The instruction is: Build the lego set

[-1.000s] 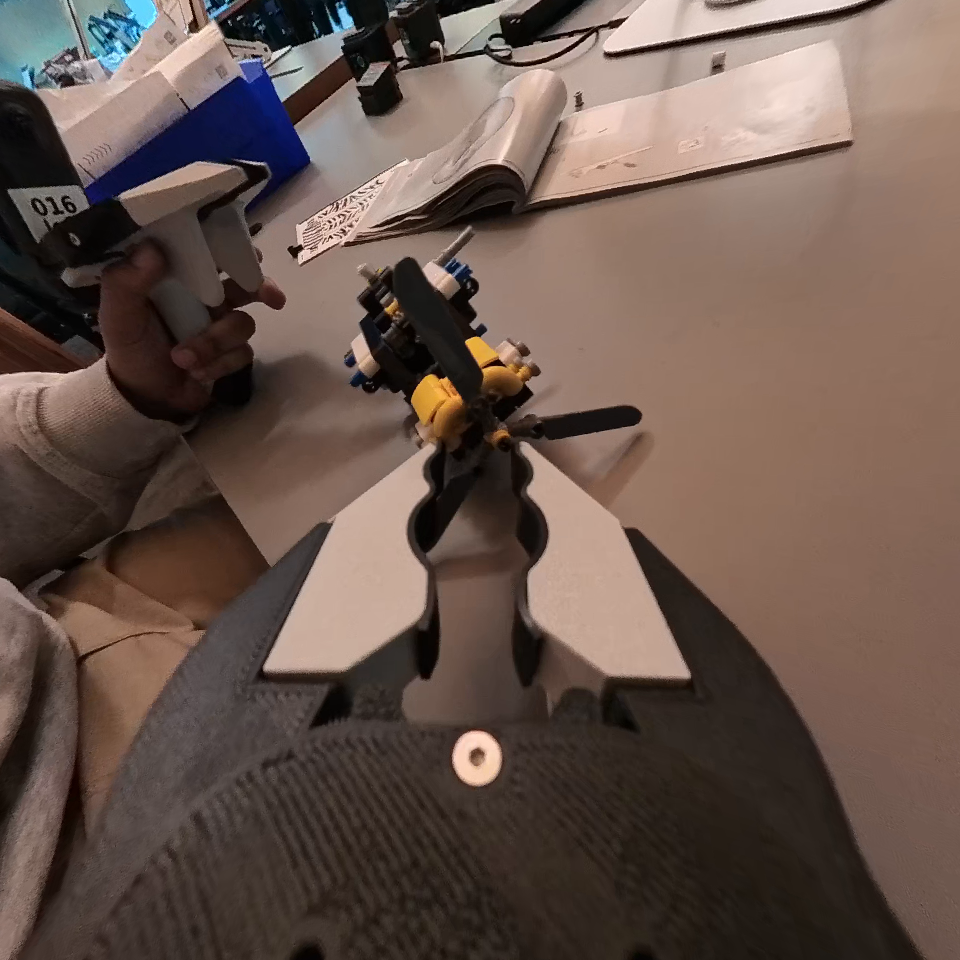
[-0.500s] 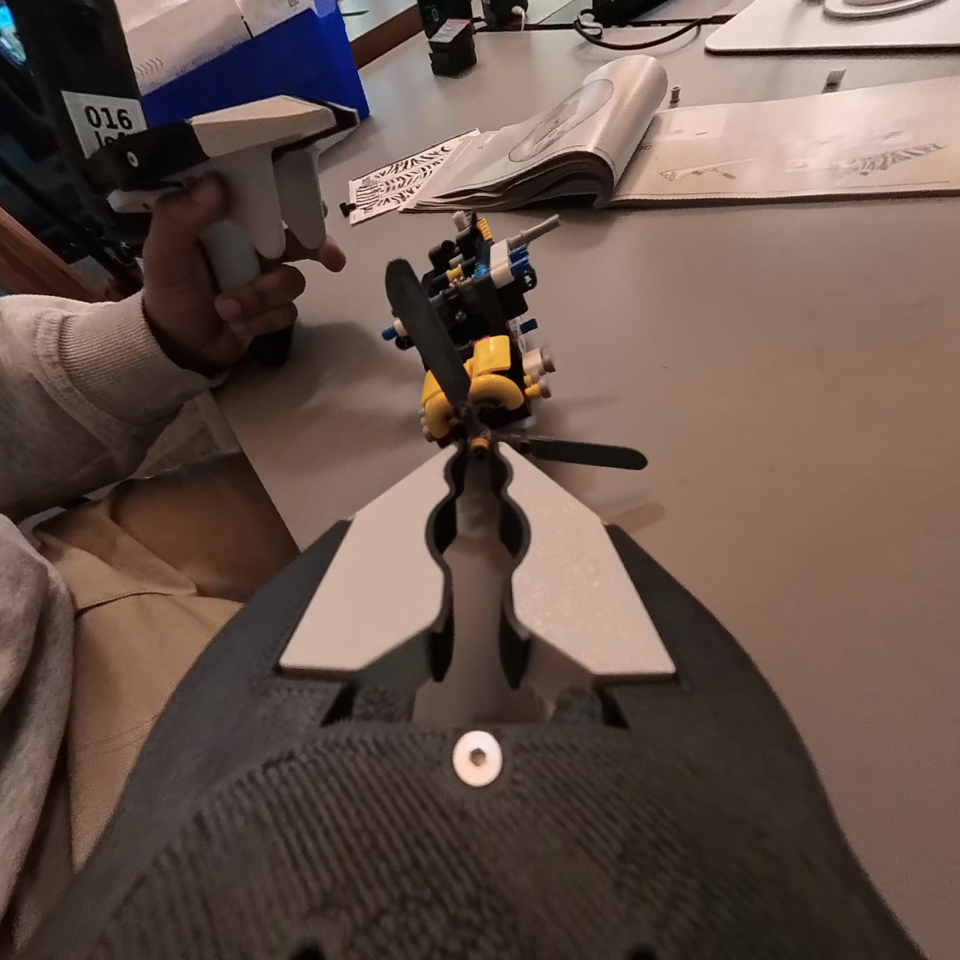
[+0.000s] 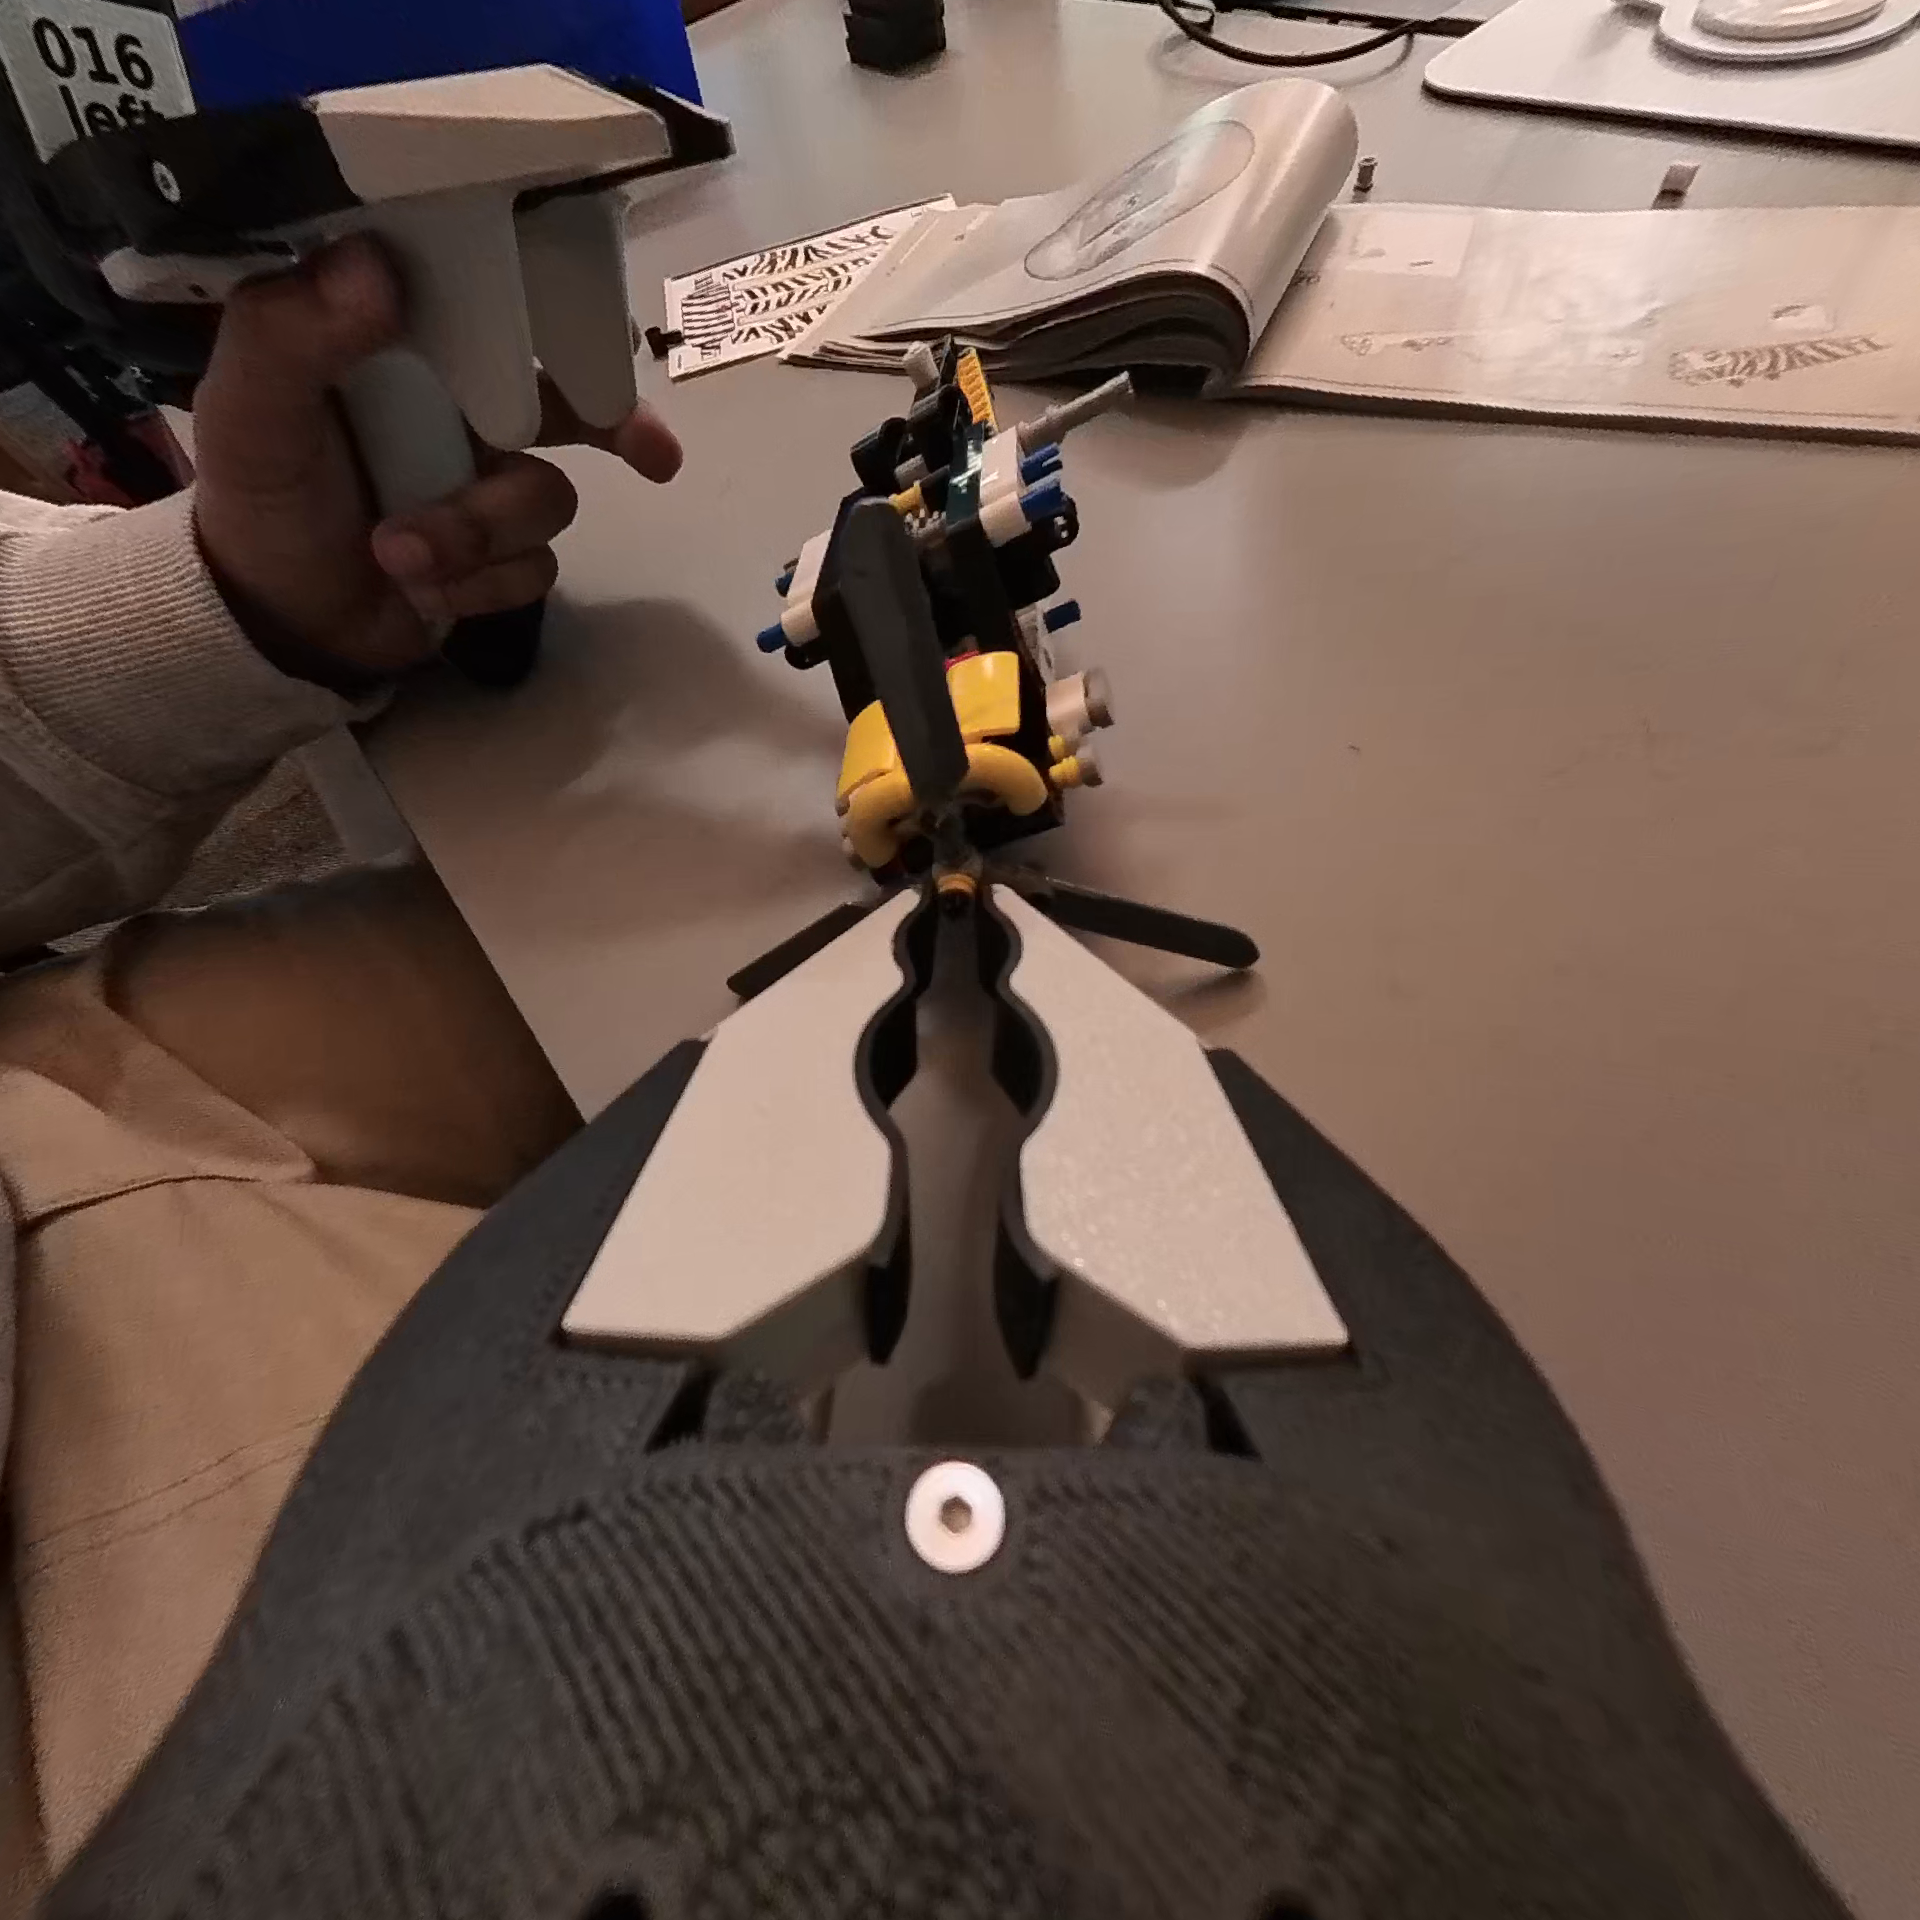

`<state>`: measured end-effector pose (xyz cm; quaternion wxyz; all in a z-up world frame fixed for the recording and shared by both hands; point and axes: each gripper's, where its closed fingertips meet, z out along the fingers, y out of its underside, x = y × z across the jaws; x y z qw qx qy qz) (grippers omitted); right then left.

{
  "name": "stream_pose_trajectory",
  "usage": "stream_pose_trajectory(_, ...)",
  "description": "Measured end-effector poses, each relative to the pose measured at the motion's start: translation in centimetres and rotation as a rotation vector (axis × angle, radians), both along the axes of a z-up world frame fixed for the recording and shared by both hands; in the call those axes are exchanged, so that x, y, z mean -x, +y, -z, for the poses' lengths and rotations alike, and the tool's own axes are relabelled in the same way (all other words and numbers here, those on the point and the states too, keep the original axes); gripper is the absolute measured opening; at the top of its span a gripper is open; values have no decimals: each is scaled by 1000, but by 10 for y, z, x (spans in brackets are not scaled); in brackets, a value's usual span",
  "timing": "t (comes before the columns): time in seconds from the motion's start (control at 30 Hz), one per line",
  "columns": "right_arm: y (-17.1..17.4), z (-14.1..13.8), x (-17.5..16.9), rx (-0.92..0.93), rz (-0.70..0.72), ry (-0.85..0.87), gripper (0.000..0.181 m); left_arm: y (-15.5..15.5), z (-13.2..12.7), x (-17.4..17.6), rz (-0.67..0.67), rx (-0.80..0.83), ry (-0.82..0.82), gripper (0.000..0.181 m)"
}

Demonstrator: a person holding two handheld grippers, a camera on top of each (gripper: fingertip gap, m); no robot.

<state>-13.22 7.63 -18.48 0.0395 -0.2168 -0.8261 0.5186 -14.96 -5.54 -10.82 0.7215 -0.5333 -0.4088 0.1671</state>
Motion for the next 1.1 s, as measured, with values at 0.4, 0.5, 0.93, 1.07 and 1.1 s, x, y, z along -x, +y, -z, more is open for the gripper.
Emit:
stream_pose_trajectory(0.4,1,-6,1,40,5,1,37,23,-5,-13,32,162,119,52)
stream_pose_trajectory(0.5,4,-7,6,42,49,9,38,33,-2,-14,48,232,127,54)
stream_pose_trajectory(0.93,-4,-5,14,-15,102,67,39,41,-3,-19,47,281,169,43)
stream_pose_trajectory(1.07,-7,-3,14,-46,90,74,35,39,-4,-19,48,255,162,43)
stream_pose_trajectory(1.1,-7,-3,14,-43,86,69,35,38,-4,-19,46,252,161,43)
